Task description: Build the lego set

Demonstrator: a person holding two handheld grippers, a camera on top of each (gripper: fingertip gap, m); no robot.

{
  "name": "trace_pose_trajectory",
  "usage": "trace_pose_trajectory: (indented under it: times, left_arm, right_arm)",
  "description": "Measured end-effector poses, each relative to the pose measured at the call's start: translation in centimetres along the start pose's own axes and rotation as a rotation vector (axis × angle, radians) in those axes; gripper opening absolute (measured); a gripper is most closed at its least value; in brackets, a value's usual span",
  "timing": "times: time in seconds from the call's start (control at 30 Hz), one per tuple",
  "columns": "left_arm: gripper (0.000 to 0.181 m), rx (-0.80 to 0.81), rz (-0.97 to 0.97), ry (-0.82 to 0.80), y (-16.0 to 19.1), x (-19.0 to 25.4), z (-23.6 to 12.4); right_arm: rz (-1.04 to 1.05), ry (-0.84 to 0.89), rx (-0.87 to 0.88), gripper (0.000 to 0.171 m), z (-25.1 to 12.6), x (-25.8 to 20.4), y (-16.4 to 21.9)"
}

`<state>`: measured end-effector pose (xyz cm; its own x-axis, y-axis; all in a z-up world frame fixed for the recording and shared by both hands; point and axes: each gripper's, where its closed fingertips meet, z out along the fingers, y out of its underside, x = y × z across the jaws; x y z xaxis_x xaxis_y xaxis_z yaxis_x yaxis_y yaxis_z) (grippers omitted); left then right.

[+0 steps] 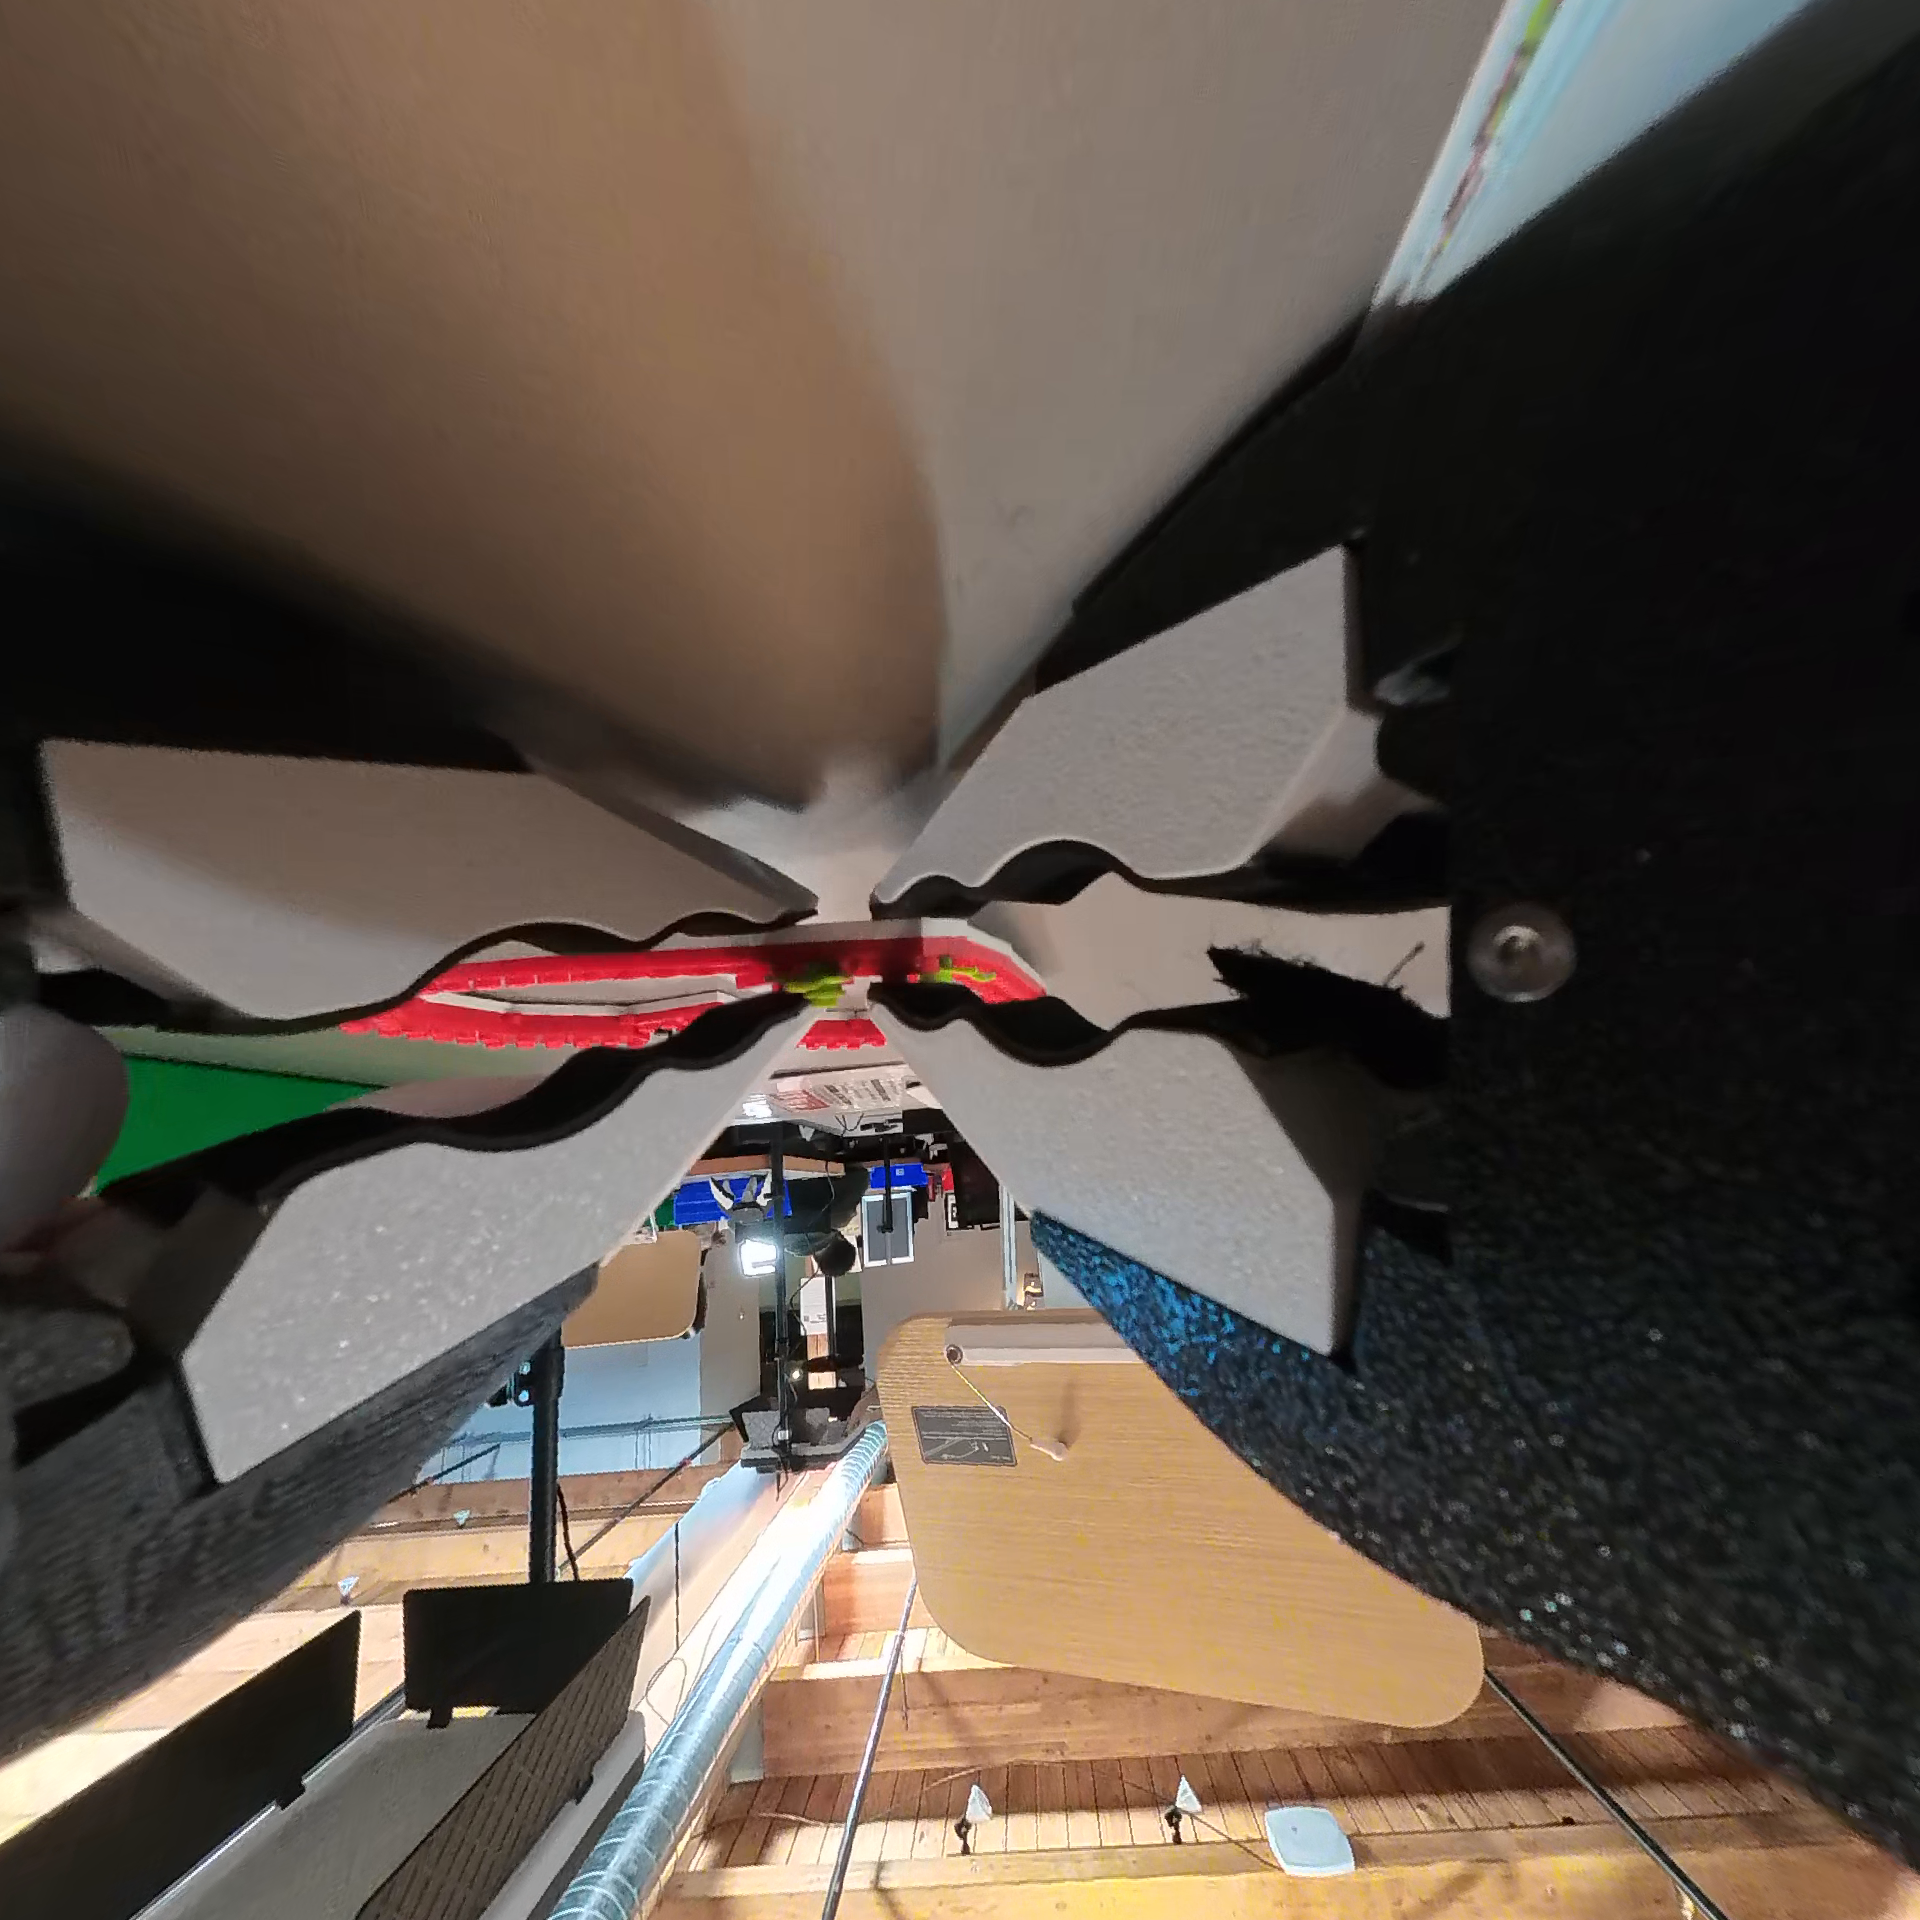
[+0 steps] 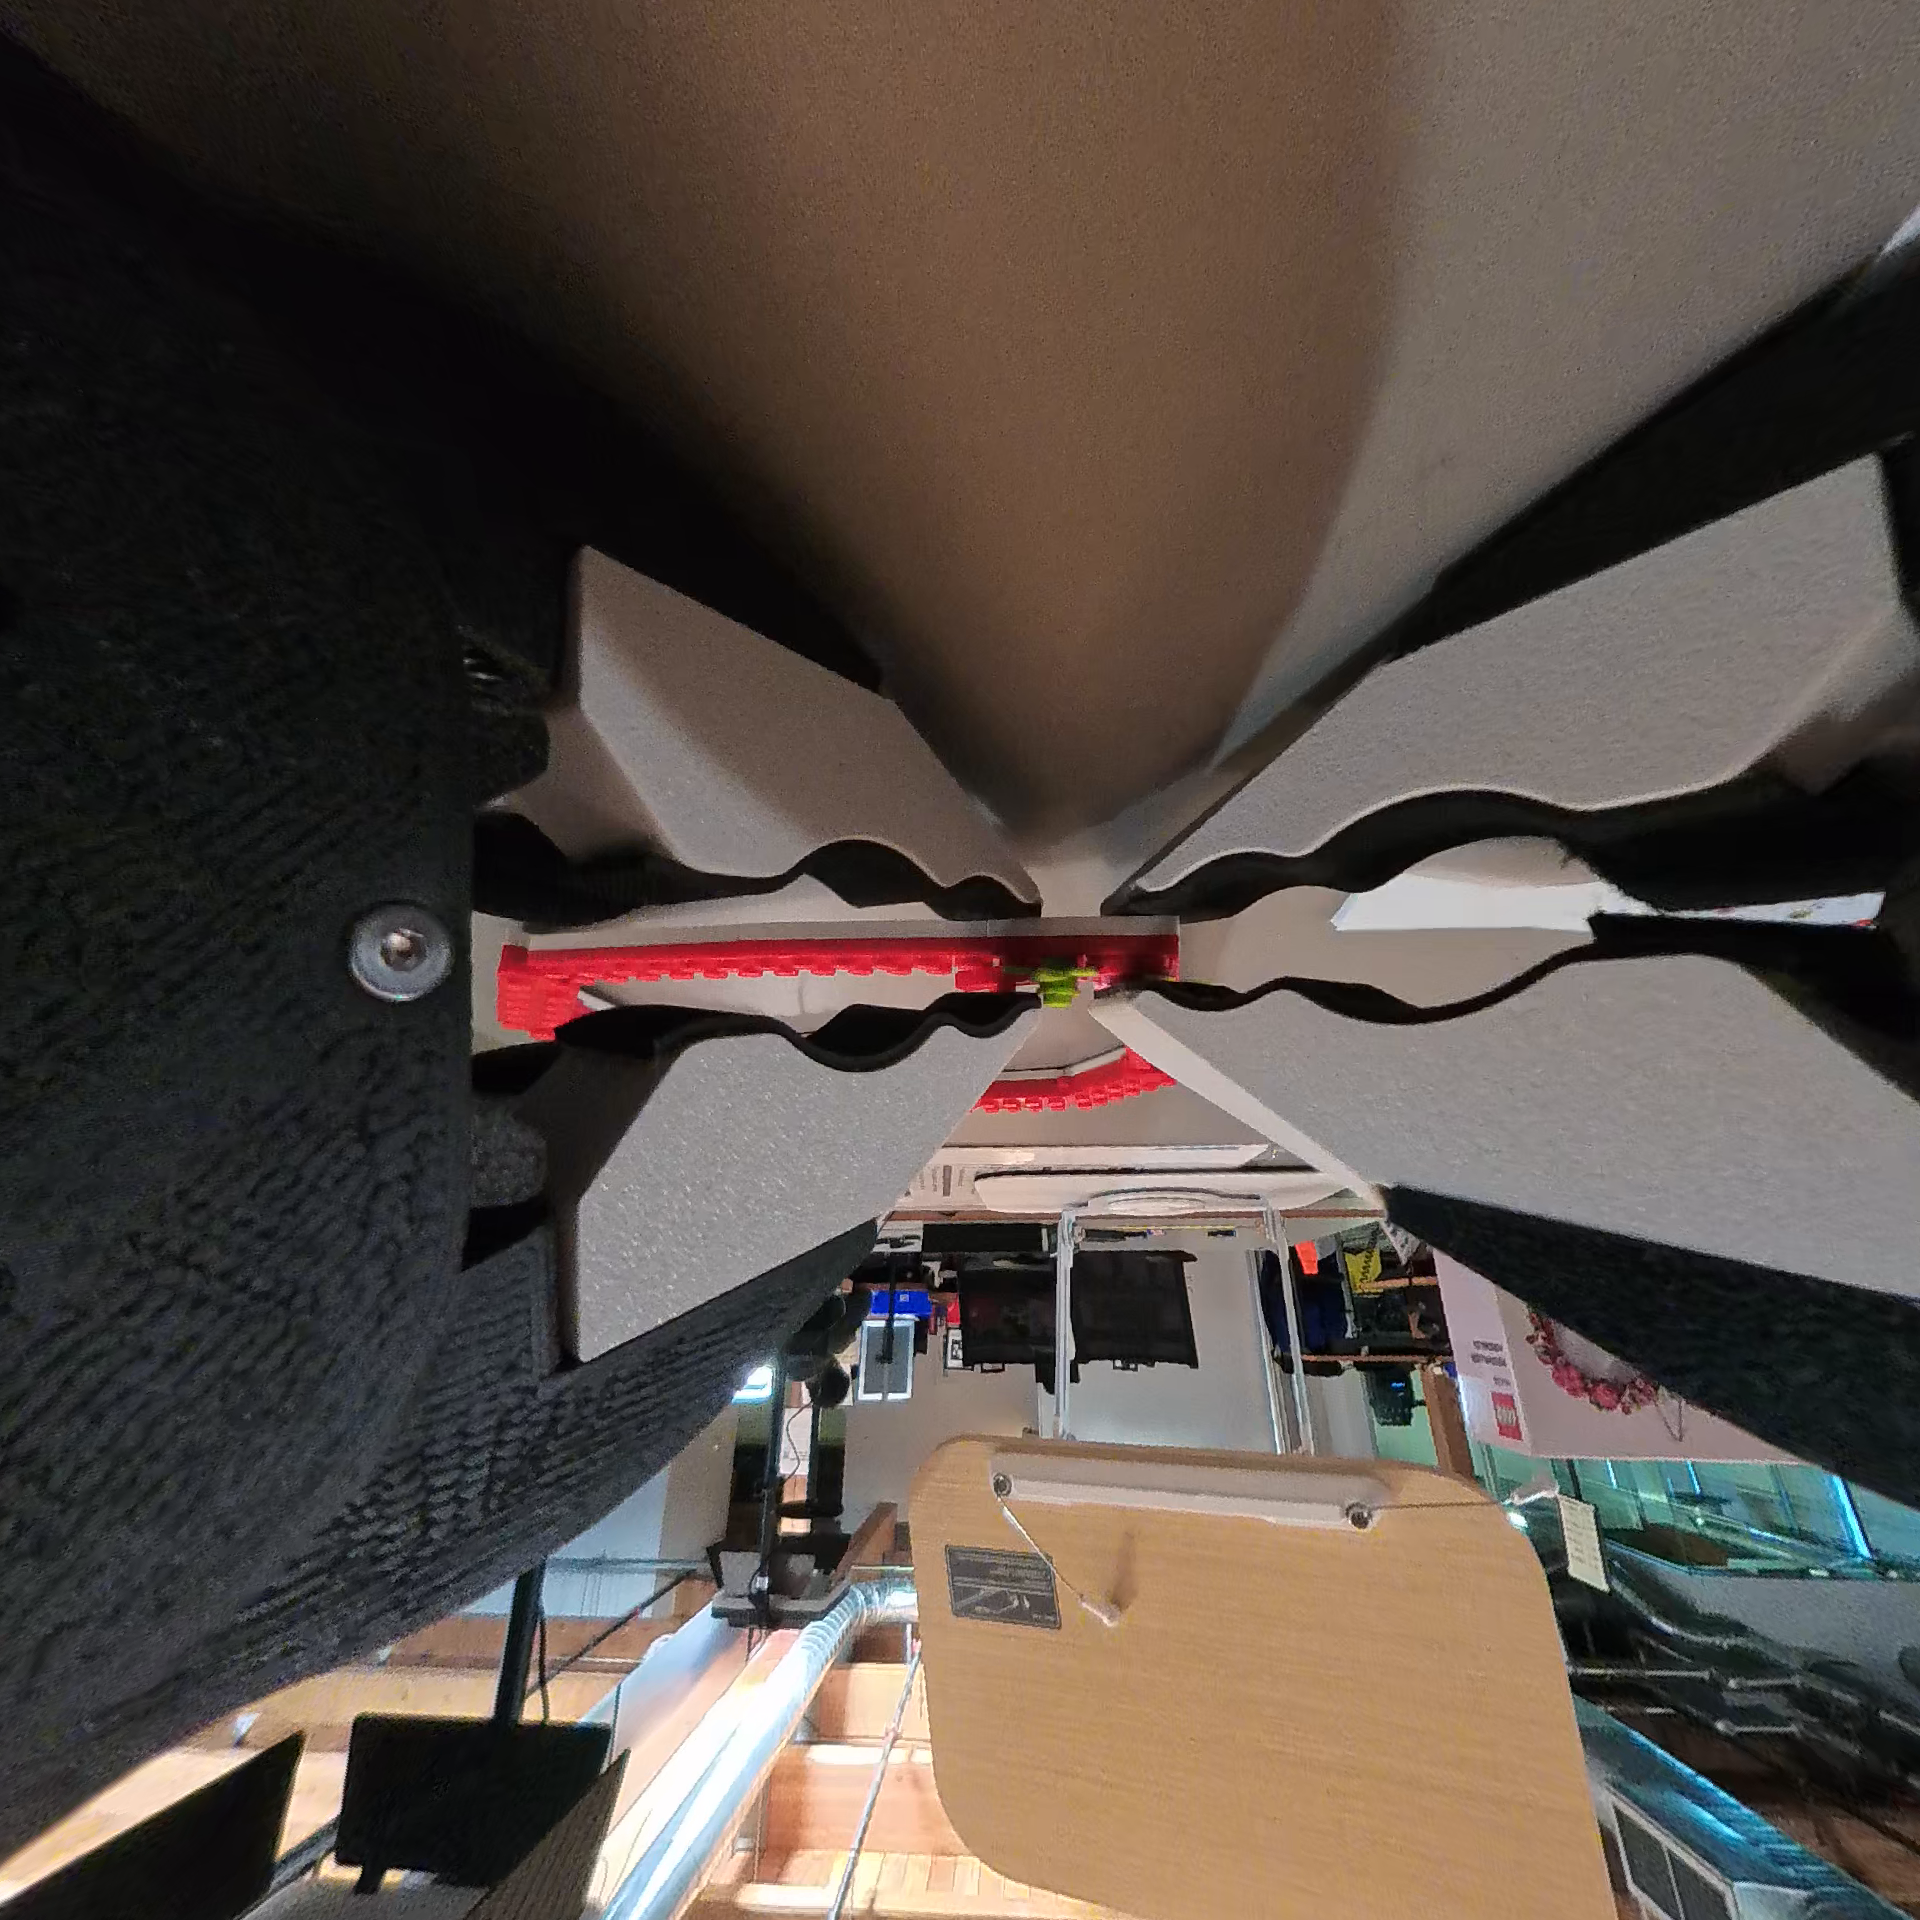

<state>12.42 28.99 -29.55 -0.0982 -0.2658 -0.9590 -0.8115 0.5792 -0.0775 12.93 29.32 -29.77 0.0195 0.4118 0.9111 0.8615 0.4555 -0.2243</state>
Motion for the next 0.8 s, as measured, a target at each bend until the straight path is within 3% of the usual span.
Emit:
trace_pose_trajectory:
  times: [0.37, 0.5, 0.8]
  left_arm:
    - [0.010, -0.003, 0.017, -0.005, 0.0, 0.0, 0.0]
    - [0.010, -0.004, 0.007, -0.002, 0.0, 0.1, 0.0]
    - [0.010, 0.003, -0.021, 0.001, 0.1, 0.0, 0.0]
  right_arm:
    - [0.059, -0.032, 0.029, 0.013, 0.0, -0.2, 0.1]
    - [0.115, -0.034, 0.035, 0.030, -0.3, 0.0, 0.6]
    - [0.067, -0.020, 0.030, 0.025, -0.3, 0.1, 1.1]
